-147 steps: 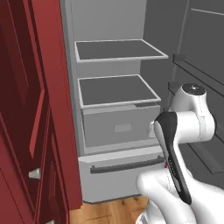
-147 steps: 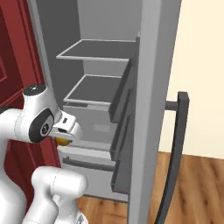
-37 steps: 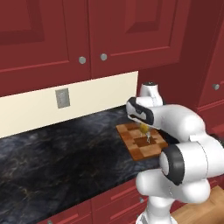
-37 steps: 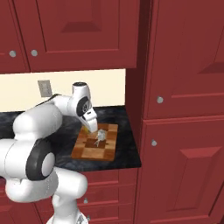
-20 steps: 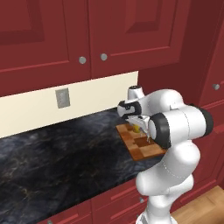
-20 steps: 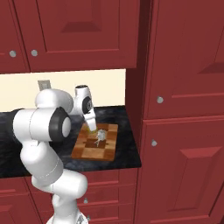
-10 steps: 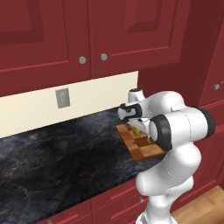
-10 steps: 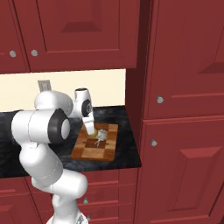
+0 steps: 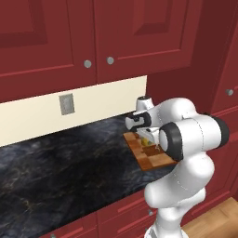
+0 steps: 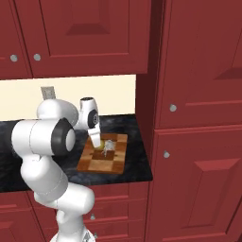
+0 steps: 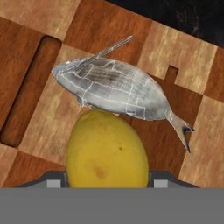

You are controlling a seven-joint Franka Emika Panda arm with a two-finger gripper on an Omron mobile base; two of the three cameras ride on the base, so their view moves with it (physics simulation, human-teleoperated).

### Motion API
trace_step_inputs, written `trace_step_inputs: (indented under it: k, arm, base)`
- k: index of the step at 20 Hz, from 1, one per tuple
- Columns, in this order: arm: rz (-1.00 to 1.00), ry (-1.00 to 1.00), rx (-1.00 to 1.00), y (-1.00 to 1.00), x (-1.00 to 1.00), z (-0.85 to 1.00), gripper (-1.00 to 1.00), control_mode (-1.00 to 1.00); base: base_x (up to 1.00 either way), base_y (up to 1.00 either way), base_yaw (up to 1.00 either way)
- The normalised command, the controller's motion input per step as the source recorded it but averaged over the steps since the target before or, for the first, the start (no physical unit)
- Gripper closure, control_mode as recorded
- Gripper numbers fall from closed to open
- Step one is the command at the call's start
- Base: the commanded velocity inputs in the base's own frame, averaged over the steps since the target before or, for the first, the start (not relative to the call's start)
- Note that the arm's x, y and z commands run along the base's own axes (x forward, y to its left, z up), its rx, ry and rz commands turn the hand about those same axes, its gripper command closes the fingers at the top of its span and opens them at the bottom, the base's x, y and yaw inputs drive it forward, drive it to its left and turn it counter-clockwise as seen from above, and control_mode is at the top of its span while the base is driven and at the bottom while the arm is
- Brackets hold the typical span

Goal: Retrieve a lemon from the fridge and place it on the cutting board with the fish.

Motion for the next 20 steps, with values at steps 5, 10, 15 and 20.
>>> trace_step_inputs:
  k: [5, 10, 15, 20]
  arm:
    - [-0.01, -0.01, 0.00, 0.00, 0.00, -0.13, -1.00, -1.00]
    - [-0.02, 0.00, 0.00, 0.00, -0.06, -0.05, -1.00, -1.00]
    - [-0.05, -0.01, 0.00, 0.00, -0.11, -0.01, -1.00, -1.00]
    - [-0.06, -0.03, 0.00, 0.00, -0.17, 0.21, -1.00, -1.00]
  base:
    - [0.00, 0.00, 0.00]
    - [0.00, 0.00, 0.00]
    - [0.00, 0.00, 0.00]
    - [0.00, 0.00, 0.00]
